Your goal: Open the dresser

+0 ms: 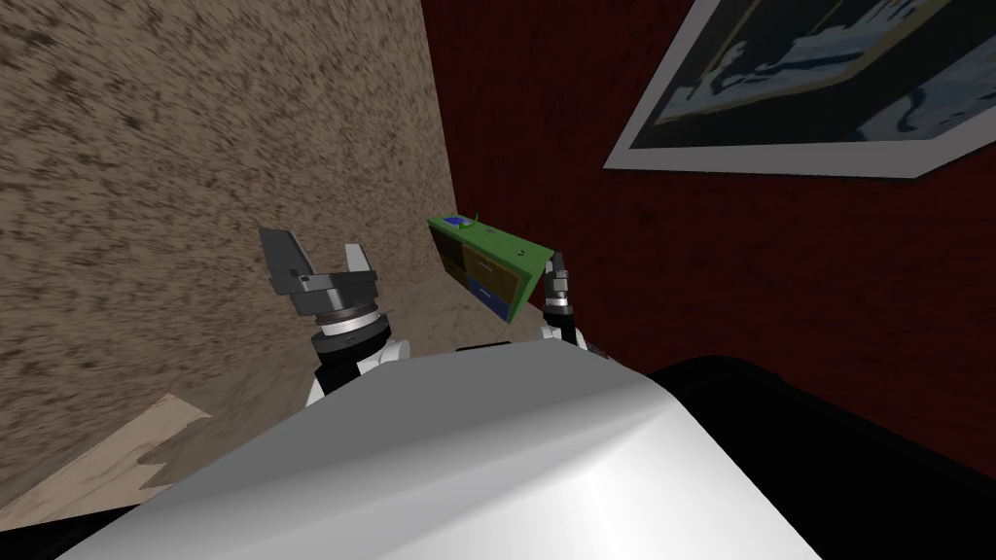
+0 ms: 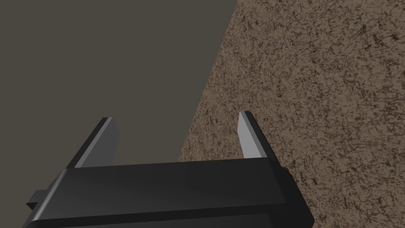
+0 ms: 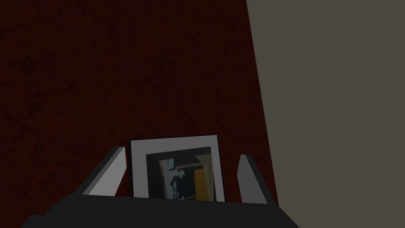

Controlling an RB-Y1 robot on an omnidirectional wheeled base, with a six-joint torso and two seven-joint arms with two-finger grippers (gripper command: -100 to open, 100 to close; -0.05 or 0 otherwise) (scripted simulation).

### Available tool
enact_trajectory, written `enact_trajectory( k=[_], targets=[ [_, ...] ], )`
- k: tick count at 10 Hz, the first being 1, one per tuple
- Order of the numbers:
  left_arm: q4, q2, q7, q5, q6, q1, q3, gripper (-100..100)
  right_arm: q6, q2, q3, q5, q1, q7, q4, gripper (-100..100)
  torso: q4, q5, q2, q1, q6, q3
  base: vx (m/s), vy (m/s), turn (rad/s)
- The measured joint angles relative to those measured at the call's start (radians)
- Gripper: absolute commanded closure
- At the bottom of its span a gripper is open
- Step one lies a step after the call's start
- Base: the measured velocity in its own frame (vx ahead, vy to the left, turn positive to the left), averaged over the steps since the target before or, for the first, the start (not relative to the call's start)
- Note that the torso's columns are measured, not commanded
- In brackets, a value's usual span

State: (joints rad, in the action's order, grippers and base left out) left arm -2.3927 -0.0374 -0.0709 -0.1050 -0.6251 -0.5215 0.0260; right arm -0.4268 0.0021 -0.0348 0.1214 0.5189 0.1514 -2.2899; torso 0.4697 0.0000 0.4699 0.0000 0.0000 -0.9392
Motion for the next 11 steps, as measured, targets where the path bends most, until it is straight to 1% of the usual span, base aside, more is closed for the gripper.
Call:
enact_trajectory(
  k=[2, 3, 4, 5, 8, 9, 10, 11],
  targets=[
    [0.000, 0.000, 0.000, 0.000, 0.000, 0.000, 0.000, 0, 0.000, 0.000, 0.000, 0.000, 0.000, 0.000, 0.000, 0, 0.148, 0.000, 0.148, 0.000, 0.000, -0.295, 0.000, 0.000, 0.000],
    [0.000, 0.000, 0.000, 0.000, 0.000, 0.000, 0.000, 0, 0.000, 0.000, 0.000, 0.000, 0.000, 0.000, 0.000, -100, 0.221, 0.000, 0.221, 0.000, 0.000, -0.443, 0.018, 0.017, -0.008],
    [0.000, 0.000, 0.000, 0.000, 0.000, 0.000, 0.000, 0, 0.005, -0.021, -0.001, 0.006, -0.002, 0.002, 0.003, -100, 0.254, 0.000, 0.255, 0.001, 0.000, -0.512, 0.031, 0.037, -0.018],
    [0.000, 0.000, 0.000, 0.000, 0.000, 0.000, 0.000, 0, 0.011, -0.046, -0.004, 0.015, -0.003, 0.005, 0.010, -100, 0.264, 0.000, 0.263, 0.002, 0.000, -0.532, 0.045, 0.053, -0.025],
    [0.000, 0.000, 0.000, 0.000, 0.000, 0.000, 0.000, 0, 0.050, -0.117, -0.007, 0.058, -0.023, 0.020, 0.042, -100, 0.268, 0.000, 0.267, 0.001, 0.000, -0.537, 0.061, 0.072, -0.029],
    [0.000, 0.000, 0.000, 0.000, 0.000, 0.000, 0.000, 0, 0.062, -0.139, -0.005, 0.075, -0.031, 0.025, 0.061, -100, 0.268, 0.000, 0.268, 0.001, 0.000, -0.537, 0.091, 0.098, -0.041],
    [0.000, 0.000, 0.000, 0.000, 0.000, 0.000, 0.000, 0, 0.076, -0.153, -0.010, 0.099, -0.039, 0.035, 0.081, -100, 0.268, 0.000, 0.267, 0.001, 0.000, -0.537, 0.099, 0.102, -0.046],
    [0.000, 0.000, 0.000, 0.000, 0.000, 0.000, 0.000, 0, 0.098, -0.166, -0.017, 0.125, -0.042, 0.046, 0.090, -100, 0.268, 0.000, 0.267, 0.001, 0.000, -0.537, 0.086, 0.117, -0.042]
  ],
)
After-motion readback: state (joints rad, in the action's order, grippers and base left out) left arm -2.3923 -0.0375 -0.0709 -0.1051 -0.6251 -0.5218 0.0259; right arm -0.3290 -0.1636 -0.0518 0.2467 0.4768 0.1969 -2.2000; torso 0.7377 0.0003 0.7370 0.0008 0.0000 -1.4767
